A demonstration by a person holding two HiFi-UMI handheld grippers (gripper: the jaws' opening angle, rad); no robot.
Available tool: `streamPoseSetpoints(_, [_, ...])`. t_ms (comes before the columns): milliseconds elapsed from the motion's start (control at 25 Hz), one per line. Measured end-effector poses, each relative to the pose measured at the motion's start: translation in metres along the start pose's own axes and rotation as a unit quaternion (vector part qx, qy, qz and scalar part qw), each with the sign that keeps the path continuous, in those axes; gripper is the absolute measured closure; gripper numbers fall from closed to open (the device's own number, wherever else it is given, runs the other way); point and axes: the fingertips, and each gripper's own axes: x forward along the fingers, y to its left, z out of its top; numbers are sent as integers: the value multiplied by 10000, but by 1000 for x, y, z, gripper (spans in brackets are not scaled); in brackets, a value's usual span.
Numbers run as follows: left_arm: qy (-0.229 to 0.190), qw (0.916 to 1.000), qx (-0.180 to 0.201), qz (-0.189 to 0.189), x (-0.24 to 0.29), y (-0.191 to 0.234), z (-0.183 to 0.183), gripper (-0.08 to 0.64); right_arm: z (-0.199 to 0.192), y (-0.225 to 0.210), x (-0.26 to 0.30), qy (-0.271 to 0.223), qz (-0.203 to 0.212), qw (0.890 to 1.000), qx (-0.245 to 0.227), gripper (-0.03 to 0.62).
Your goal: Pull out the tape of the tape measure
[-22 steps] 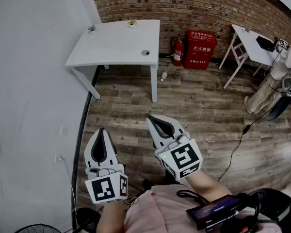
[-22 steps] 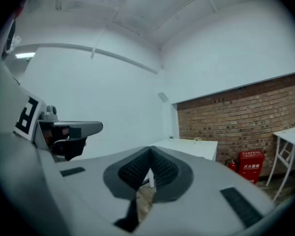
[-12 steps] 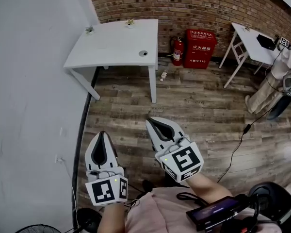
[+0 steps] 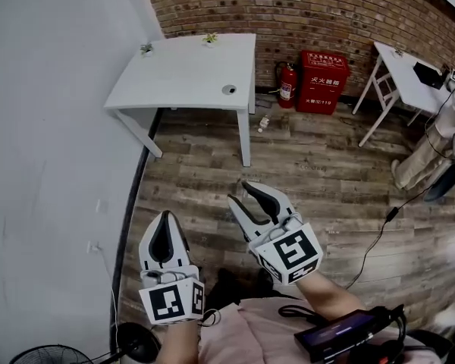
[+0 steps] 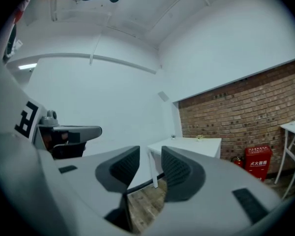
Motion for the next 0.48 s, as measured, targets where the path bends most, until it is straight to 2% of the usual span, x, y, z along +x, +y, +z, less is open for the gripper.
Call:
streamPoseSetpoints(280, [200,9997,-78,144,40,39,-25,552,-14,-10,57,119,57,9999,1,439])
streamPoseSetpoints(480, [336,9992,-174,115,95,85,-53,552,-26,-25,126,216,8,9998,54,423])
